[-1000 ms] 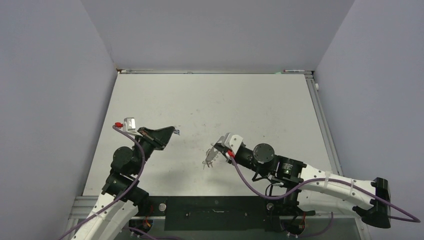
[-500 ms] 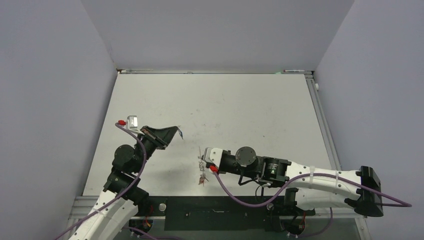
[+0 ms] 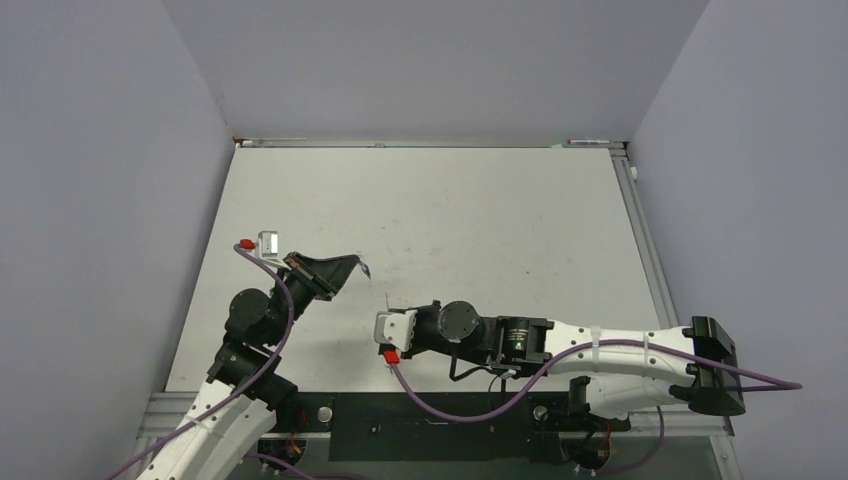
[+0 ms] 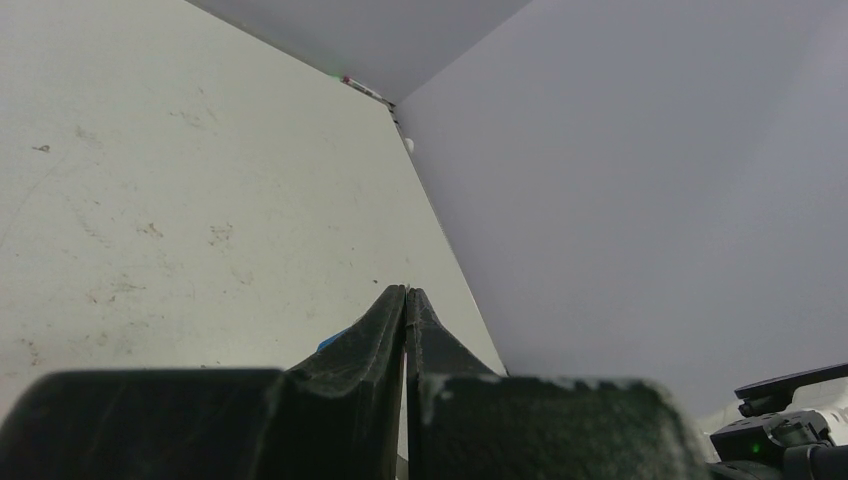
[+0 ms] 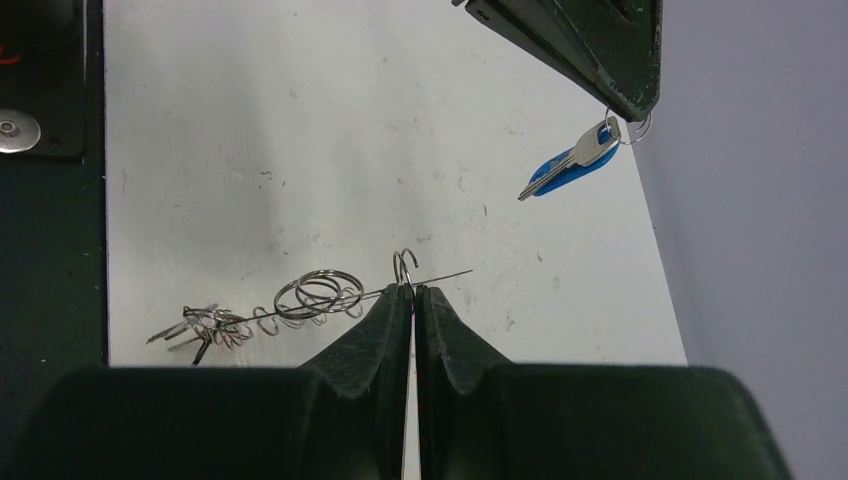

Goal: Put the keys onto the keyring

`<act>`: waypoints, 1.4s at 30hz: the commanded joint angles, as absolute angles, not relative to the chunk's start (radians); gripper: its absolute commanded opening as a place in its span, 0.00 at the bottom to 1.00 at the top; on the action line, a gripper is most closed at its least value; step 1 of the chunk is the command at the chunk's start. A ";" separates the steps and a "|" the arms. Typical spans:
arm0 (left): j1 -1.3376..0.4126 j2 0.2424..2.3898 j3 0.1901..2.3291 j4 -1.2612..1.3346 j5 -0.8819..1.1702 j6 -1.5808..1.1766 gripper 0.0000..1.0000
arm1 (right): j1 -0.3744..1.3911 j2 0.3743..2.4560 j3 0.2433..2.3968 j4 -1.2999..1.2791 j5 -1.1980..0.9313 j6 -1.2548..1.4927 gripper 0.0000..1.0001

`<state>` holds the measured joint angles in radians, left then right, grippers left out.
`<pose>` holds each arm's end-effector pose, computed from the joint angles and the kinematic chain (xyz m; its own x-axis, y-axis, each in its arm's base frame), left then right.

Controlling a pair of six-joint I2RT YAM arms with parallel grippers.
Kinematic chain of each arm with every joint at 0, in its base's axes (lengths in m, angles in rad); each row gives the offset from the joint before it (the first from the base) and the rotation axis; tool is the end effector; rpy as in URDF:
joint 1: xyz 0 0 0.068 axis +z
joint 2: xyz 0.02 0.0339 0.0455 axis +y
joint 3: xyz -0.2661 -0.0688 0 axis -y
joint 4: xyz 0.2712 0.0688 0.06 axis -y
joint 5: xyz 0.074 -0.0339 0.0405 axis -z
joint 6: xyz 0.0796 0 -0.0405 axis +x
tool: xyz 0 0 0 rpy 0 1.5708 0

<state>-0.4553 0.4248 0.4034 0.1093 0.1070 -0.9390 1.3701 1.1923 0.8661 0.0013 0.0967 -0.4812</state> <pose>0.1782 -0.0967 0.2908 -0.3834 -0.7057 -0.5959 0.3783 0.4686 -0.7983 0.0759 0.3346 0.2818 0.3866 -0.4106 -0.8258 -0.8779 0.1106 -0.4659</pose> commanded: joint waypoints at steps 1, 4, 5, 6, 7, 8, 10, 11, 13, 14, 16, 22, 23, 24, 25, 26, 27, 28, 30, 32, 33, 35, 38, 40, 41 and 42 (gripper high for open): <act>-0.447 0.426 0.414 0.144 0.126 -0.934 0.00 | 1.378 1.210 0.956 0.019 0.168 -0.537 0.05; -0.446 0.439 0.419 0.143 0.137 -0.932 0.00 | 1.379 1.228 0.976 0.012 0.180 -0.557 0.05; -0.446 0.444 0.420 0.141 0.141 -0.930 0.00 | 1.377 1.235 0.984 0.008 0.181 -0.563 0.05; -0.446 0.448 0.422 0.139 0.145 -0.928 0.00 | 1.377 1.240 0.989 0.006 0.184 -0.568 0.05; -0.446 0.451 0.424 0.135 0.148 -0.927 0.00 | 1.377 1.243 0.993 0.008 0.186 -0.572 0.05; -0.446 0.457 0.425 0.132 0.152 -0.927 0.00 | 1.374 1.245 0.995 0.015 0.191 -0.577 0.05; -0.446 0.461 0.428 0.129 0.160 -0.925 0.00 | 1.369 1.248 0.999 0.023 0.195 -0.584 0.05; -0.446 0.464 0.429 0.129 0.161 -0.925 0.00 | 1.366 1.249 1.002 0.022 0.194 -0.586 0.05; -0.446 0.467 0.431 0.130 0.169 -0.926 0.00 | 1.354 1.253 1.012 0.018 0.185 -0.585 0.05; -0.446 0.468 0.431 0.131 0.173 -0.929 0.00 | 1.348 1.257 1.017 0.016 0.180 -0.586 0.05; -0.446 0.472 0.432 0.132 0.175 -0.937 0.00 | 1.340 1.264 1.025 0.016 0.170 -0.586 0.05; -0.448 0.487 0.452 0.095 0.161 -0.968 0.00 | 1.316 1.289 1.039 0.039 0.150 -0.577 0.05; -0.448 0.491 0.456 0.086 0.158 -0.972 0.00 | 1.311 1.297 1.040 0.046 0.146 -0.575 0.05; -0.448 0.495 0.458 0.078 0.153 -0.975 0.00 | 1.307 1.301 1.040 0.052 0.142 -0.572 0.05; -0.448 0.497 0.459 0.072 0.149 -0.978 0.00 | 1.301 1.306 1.040 0.059 0.135 -0.568 0.05; -0.449 0.500 0.458 0.068 0.146 -0.980 0.00 | 1.297 1.310 1.039 0.067 0.127 -0.564 0.05; -0.448 0.503 0.456 0.068 0.143 -0.982 0.00 | 1.293 1.315 1.039 0.075 0.122 -0.562 0.05; -0.449 0.504 0.456 0.069 0.143 -0.984 0.00 | 1.290 1.318 1.038 0.082 0.118 -0.559 0.05; -0.449 0.505 0.456 0.069 0.142 -0.986 0.00 | 1.284 1.328 1.037 0.099 0.114 -0.555 0.05; -0.448 0.504 0.453 0.069 0.139 -0.986 0.00 | 1.279 1.338 1.040 0.112 0.109 -0.549 0.05; -0.448 0.502 0.451 0.069 0.138 -0.986 0.00 | 1.275 1.343 1.043 0.117 0.108 -0.546 0.05; -0.448 0.499 0.450 0.070 0.137 -0.986 0.00 | 1.268 1.355 1.047 0.123 0.104 -0.540 0.05; -0.448 0.497 0.448 0.068 0.134 -0.988 0.00 | 1.258 1.371 1.056 0.129 0.099 -0.530 0.05; -0.448 0.497 0.448 0.066 0.132 -0.988 0.00 | 1.254 1.381 1.064 0.130 0.098 -0.524 0.05; -0.448 0.496 0.448 0.065 0.131 -0.988 0.00 | 1.251 1.389 1.068 0.131 0.097 -0.520 0.05; -0.448 0.497 0.448 0.064 0.131 -0.987 0.00 | 1.249 1.395 1.074 0.132 0.097 -0.516 0.05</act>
